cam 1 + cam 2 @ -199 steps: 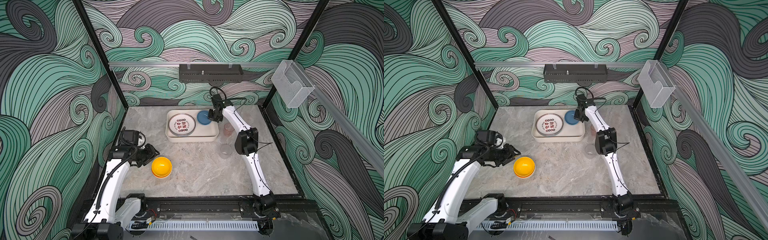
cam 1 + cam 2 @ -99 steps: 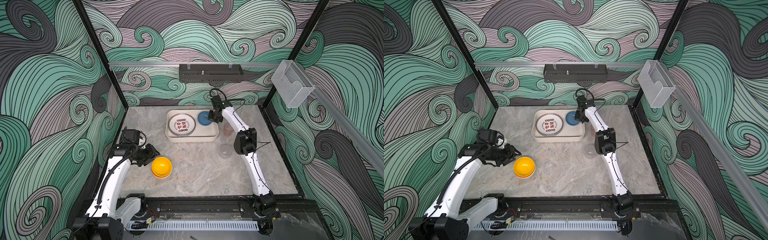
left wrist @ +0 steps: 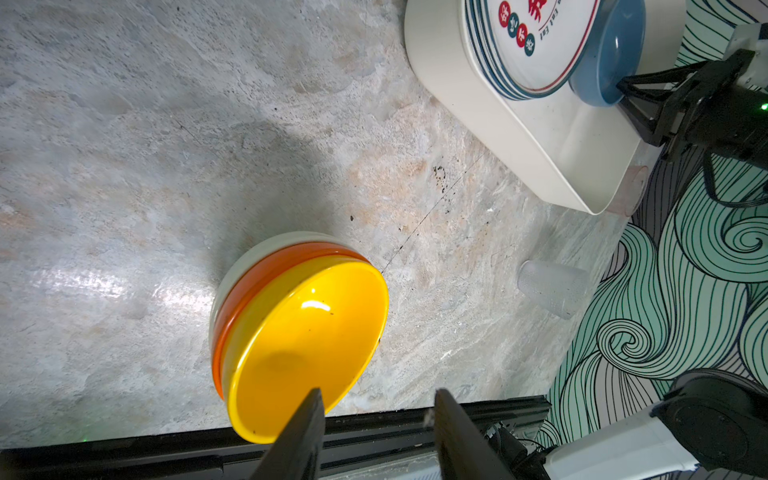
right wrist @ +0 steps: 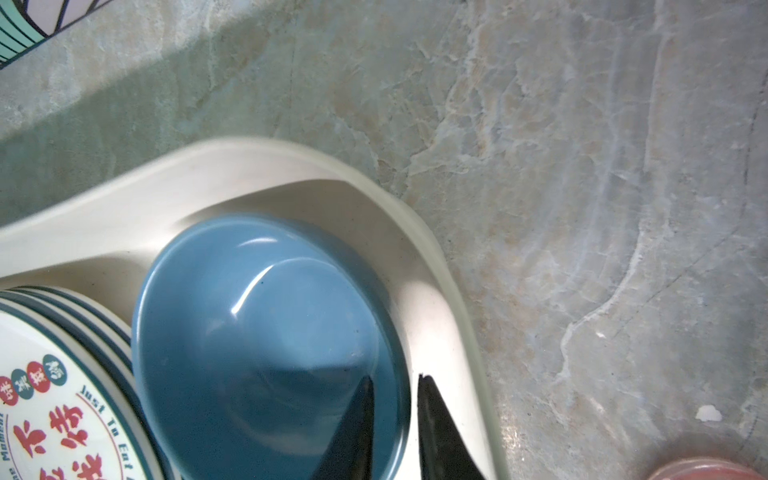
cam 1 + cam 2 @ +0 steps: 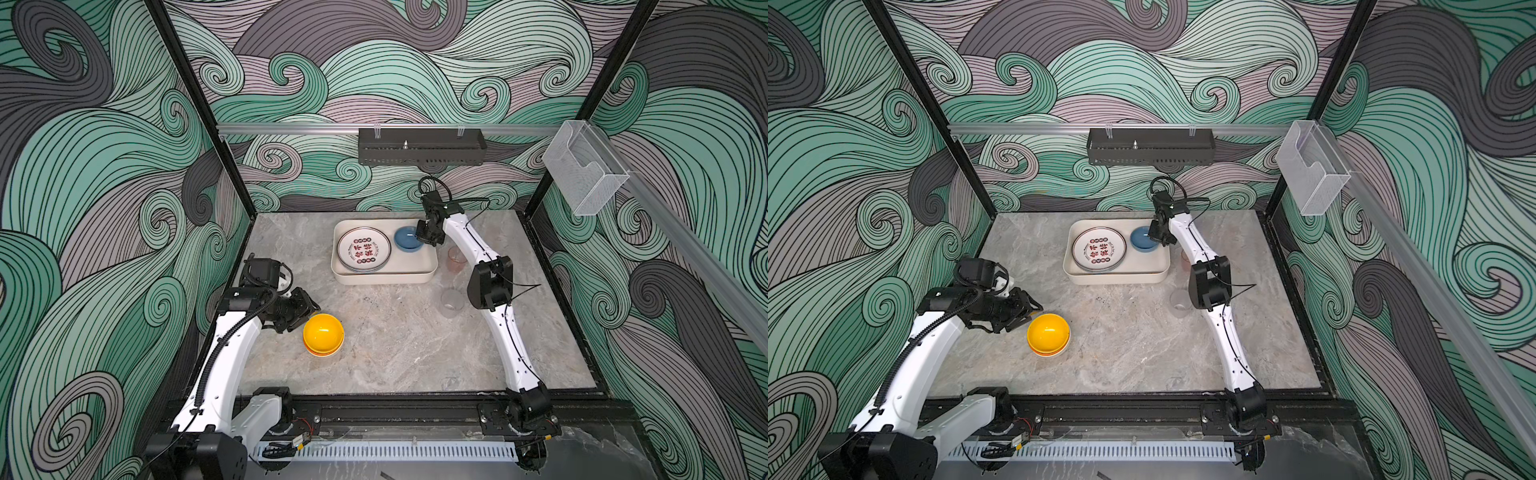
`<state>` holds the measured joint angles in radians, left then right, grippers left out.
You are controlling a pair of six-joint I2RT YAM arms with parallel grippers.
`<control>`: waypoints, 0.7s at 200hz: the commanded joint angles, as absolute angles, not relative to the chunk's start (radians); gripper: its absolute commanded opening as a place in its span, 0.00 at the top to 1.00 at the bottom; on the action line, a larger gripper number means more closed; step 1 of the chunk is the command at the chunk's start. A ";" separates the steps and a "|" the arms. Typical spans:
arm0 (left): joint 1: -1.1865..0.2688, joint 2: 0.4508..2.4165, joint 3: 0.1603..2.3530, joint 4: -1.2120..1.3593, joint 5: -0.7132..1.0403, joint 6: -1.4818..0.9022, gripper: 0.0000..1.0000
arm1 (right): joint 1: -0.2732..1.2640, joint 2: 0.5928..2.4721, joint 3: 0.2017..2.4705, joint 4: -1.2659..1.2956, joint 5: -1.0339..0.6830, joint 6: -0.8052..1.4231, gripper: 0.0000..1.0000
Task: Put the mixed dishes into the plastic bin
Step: 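Lower the blue bowl into the bin beside the plates and open the right gripper, then move the right gripper to the yellow bowl while the left gripper nears the stack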
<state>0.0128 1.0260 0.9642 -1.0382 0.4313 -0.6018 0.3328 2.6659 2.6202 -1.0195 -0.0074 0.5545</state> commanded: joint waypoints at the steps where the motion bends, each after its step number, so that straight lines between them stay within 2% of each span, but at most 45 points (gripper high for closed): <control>1: 0.020 1.035 0.978 -1.067 0.440 -0.588 0.54 | 0.328 2.595 2.620 -1.030 0.005 0.550 0.76; 36: 0.020 1.035 0.995 -1.066 0.435 -0.583 0.54 | 0.330 2.488 2.553 -1.029 0.012 0.526 0.70; 78: 0.020 1.029 1.029 -1.095 0.416 -0.561 0.53 | 0.345 2.324 2.414 -1.019 0.009 0.486 0.68; 140: 0.020 1.040 1.052 -1.205 0.344 -0.517 0.53 | 0.384 2.035 2.051 -0.894 -0.150 0.444 0.66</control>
<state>0.0128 1.0271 1.0187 -1.1114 0.3965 -0.5503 0.3626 2.1090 2.1410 -0.9436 -0.0582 0.4774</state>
